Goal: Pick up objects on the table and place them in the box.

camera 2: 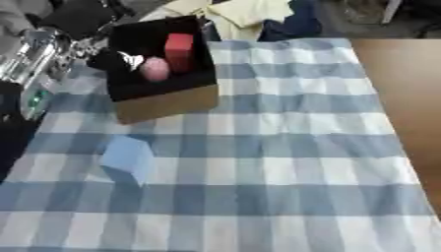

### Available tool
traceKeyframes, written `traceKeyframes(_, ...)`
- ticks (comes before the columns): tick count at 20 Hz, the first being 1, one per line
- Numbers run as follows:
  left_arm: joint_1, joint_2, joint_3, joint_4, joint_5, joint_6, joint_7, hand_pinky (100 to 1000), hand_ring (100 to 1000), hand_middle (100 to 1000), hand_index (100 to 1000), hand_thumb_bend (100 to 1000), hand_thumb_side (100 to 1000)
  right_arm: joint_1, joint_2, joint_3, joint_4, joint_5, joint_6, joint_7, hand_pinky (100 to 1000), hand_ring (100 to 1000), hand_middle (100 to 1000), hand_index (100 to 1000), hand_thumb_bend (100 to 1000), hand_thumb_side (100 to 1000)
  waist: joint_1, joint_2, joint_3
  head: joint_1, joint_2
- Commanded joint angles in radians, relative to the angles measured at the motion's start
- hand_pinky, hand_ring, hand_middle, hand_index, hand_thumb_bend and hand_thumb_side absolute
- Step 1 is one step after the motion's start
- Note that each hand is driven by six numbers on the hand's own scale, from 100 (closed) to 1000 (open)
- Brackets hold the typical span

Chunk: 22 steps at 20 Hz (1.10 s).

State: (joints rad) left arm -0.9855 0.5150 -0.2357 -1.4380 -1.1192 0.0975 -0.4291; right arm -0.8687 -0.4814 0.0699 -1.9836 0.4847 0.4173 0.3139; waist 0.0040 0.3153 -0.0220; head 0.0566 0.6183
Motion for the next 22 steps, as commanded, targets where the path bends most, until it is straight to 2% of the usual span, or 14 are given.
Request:
traceKeyframes(1,0.03,0.091,0.006,-0.171,0.151,0.008,-0.07,632,833,788,897,246,748,-0.001,-0.03,-0.017,-0.016,-0.005,0.004,-0.009,916,875,823,956,100,1000,-0.003,-0.029,0.009,-0.019,0.017)
traceKeyframes(6,0.122,0.181,-0.005,-0.385,0.345,0.026,-0.214,638,827,782,891,314,781,0.013,-0.033,-0.024,-0.016,-0.006,0.008,-0.016,916,875,822,956,100,1000,-0.009,-0.035,0.024,-0.036,0.028)
traceKeyframes(11,0.178,0.24,-0.01,-0.507,0.457,0.024,-0.365,663,835,792,902,413,811,0.017,-0.03,-0.026,-0.016,-0.01,0.008,-0.019,915,875,822,956,100,1000,-0.014,-0.039,0.024,-0.039,0.028)
traceKeyframes(14,0.206,0.269,-0.01,-0.543,0.489,0.02,-0.433,683,842,802,914,451,767,0.02,-0.03,-0.027,-0.016,-0.011,0.007,-0.021,915,875,822,956,100,1000,-0.013,-0.04,0.024,-0.044,0.027)
traceKeyframes(19,0.238,0.296,-0.029,-0.549,0.521,0.015,-0.477,700,847,823,953,392,678,0.025,-0.027,-0.029,-0.016,-0.013,0.008,-0.022,915,874,821,956,100,1000,-0.01,-0.042,0.025,-0.05,0.024)
traceKeyframes(22,0.257,0.31,-0.054,-0.544,0.533,0.002,-0.478,717,856,842,975,441,696,0.026,-0.024,-0.029,-0.016,-0.013,0.008,-0.023,915,874,820,956,100,1000,-0.009,-0.042,0.024,-0.051,0.022)
